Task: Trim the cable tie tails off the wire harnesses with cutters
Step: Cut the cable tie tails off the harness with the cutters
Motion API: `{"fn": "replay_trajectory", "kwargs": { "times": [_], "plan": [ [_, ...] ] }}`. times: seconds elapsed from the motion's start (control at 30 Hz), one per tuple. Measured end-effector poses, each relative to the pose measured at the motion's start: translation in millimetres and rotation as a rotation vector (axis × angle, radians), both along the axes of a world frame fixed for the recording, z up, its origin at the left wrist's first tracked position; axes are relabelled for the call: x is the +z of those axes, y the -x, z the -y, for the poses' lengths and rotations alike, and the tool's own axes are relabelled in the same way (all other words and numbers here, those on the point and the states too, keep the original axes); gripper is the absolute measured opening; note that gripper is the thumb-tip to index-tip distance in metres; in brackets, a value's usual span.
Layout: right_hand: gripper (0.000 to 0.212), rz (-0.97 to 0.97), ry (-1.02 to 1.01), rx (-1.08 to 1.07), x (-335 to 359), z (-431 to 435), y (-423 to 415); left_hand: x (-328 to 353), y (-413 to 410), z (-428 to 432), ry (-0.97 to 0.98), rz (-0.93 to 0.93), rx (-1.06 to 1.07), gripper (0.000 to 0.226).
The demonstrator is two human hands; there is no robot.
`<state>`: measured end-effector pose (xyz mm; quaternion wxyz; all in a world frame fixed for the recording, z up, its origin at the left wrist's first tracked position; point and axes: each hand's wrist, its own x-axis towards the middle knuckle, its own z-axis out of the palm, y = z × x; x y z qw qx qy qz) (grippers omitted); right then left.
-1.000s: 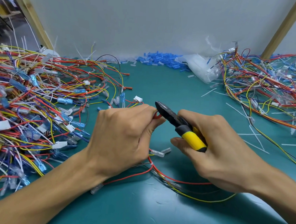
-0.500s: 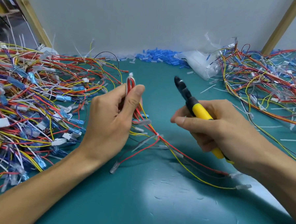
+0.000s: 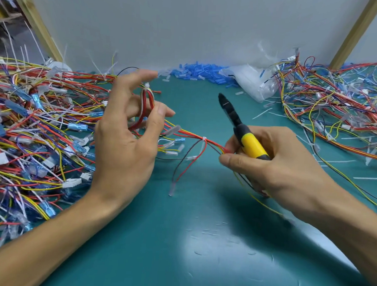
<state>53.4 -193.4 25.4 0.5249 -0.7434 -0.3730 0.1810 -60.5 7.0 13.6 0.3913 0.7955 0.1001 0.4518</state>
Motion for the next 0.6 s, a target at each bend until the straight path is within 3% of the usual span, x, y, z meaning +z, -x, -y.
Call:
{"fn": "replay_trajectory", "kwargs": {
  "times": [0.17, 0.3, 0.43, 0.6],
  "plan": [
    [0.014, 0.043, -0.126, -0.070, 2, 0, 1, 7, 5, -2, -0.426, -0.140, 0.179, 0.022],
    [0.013, 0.078, -0.125, -0.075, 3, 1, -2, 17, 13, 5, -0.710, -0.183, 0.105, 0.025],
    [0.012, 0.006, -0.152, -0.006, 3, 1, -3, 20, 13, 14, -0.854, -0.220, 0.130, 0.037],
    [0.013, -0.316, -0.191, 0.183, 3, 4, -4, 15, 14, 12, -0.845, -0.030, 0.144, 0.020]
  ]
}}
